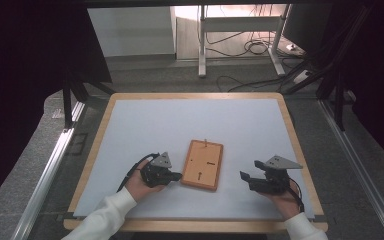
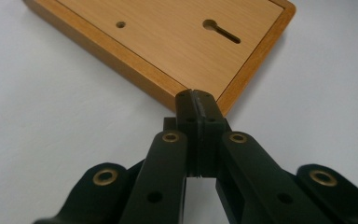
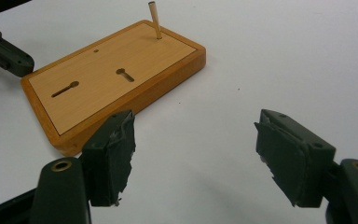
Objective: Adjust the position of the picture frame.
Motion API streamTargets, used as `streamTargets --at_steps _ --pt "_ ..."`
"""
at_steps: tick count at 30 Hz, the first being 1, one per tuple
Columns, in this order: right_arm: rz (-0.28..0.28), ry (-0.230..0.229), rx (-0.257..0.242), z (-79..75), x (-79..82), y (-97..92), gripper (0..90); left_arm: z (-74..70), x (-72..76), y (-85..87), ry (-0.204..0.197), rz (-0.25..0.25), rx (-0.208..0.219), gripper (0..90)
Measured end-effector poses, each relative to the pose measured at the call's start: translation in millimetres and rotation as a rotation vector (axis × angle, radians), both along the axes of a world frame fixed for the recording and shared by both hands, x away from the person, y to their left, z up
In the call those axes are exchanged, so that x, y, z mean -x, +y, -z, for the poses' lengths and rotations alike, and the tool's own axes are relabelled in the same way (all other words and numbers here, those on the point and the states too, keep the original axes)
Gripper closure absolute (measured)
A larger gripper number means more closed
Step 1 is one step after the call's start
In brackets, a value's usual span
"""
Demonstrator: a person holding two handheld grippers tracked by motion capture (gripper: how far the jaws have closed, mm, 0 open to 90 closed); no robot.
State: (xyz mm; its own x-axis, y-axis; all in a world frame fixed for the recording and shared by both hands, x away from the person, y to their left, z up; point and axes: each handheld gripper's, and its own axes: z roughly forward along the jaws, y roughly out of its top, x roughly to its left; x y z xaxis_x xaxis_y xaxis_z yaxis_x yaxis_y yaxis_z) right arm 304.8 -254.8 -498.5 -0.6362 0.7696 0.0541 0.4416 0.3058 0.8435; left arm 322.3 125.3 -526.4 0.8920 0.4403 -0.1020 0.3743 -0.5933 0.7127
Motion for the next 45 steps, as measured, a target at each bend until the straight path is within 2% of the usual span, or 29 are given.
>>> streamTargets --at_steps 3,5,10,12,14,15,16,17,20,22,23,24,25,27,29,34,36,39,42,44,45 --pt "0.002 0.002 0.004 0.8 -1.4 0.5 28.7 0.6 0.2 -3.2 -0.003 0.002 -0.002 90.0" --pt "0.003 0.006 0.008 2.0 -3.4 1.6 28.8 1.8 -0.8 -5.4 0.009 0.001 0.016 90.0" --pt "0.014 0.007 0.006 2.5 -6.5 2.3 30.3 1.5 -2.5 -3.9 0.002 -0.01 0.008 90.0" --pt "0.036 0.006 0.021 2.0 -12.5 4.5 33.6 -2.7 -3.2 2.9 -0.036 -0.058 -0.003 90.0" --pt "0.043 0.011 0.042 0.3 -20.3 8.1 42.3 -5.2 -5.1 11.9 -0.072 -0.119 -0.021 89.5" --pt "0.045 0.009 0.056 -0.3 -25.0 10.7 47.7 -5.2 -5.1 11.9 -0.072 -0.119 -0.021 84.2" --pt "0.05 0.009 0.07 -0.9 -31.4 13.7 55.1 -5.8 -7.7 21.4 -0.088 -0.188 -0.015 78.2" --pt "0.047 0.014 0.073 -0.9 -35.7 15.5 62.3 -5.8 -8.8 25.7 -0.096 -0.221 -0.014 71.2" --pt "0.05 0.017 0.087 0.3 -52.5 24.0 79.8 -6.8 -11.1 38.0 -0.102 -0.286 0.014 50.7" --pt "0.042 0.035 0.095 2.8 -63.8 30.9 85.9 -7.4 -11.9 41.6 -0.097 -0.305 0.024 40.6" --pt "0.042 0.035 0.095 2.8 -63.8 30.9 85.9 -7.7 -12.8 44.8 -0.094 -0.319 0.034 40.6" --pt "0.03 0.055 0.109 7.0 -74.4 40.9 90.0 -8.0 -13.7 48.1 -0.089 -0.331 0.043 36.1" --pt "0.027 0.063 0.117 9.1 -78.7 45.6 90.0 -7.4 -14.5 50.8 -0.077 -0.342 0.051 34.9" --pt "0.027 0.07 0.13 10.7 -81.8 49.2 90.0 -6.6 -15.0 51.5 -0.073 -0.343 0.051 33.9" --pt "0.022 0.096 0.156 18.3 -93.0 61.8 90.0 -4.4 -15.4 51.6 -0.062 -0.336 0.042 33.1" --pt "0.009 0.106 0.182 24.0 -99.9 75.3 90.0 -4.2 -14.8 51.1 -0.066 -0.334 0.04 32.6" --pt "0.016 0.11 0.194 24.9 -99.4 77.8 90.0 -4.7 -14.4 52.0 -0.065 -0.336 0.041 32.6" --pt "0.014 0.118 0.177 23.7 -98.7 77.2 90.0 -4.2 -14.7 51.7 -0.063 -0.334 0.04 32.4" --pt "0.024 0.111 0.191 24.1 -98.4 79.0 90.0 -3.6 -14.3 49.8 -0.061 -0.326 0.036 32.3" --pt "0.027 0.133 0.205 26.7 -99.9 78.8 90.0 -3.4 -14.1 49.0 -0.062 -0.322 0.033 32.2" --pt "0.033 0.134 0.19 27.5 -99.7 78.2 90.0 -3.5 -14.0 48.8 -0.062 -0.322 0.034 32.1"
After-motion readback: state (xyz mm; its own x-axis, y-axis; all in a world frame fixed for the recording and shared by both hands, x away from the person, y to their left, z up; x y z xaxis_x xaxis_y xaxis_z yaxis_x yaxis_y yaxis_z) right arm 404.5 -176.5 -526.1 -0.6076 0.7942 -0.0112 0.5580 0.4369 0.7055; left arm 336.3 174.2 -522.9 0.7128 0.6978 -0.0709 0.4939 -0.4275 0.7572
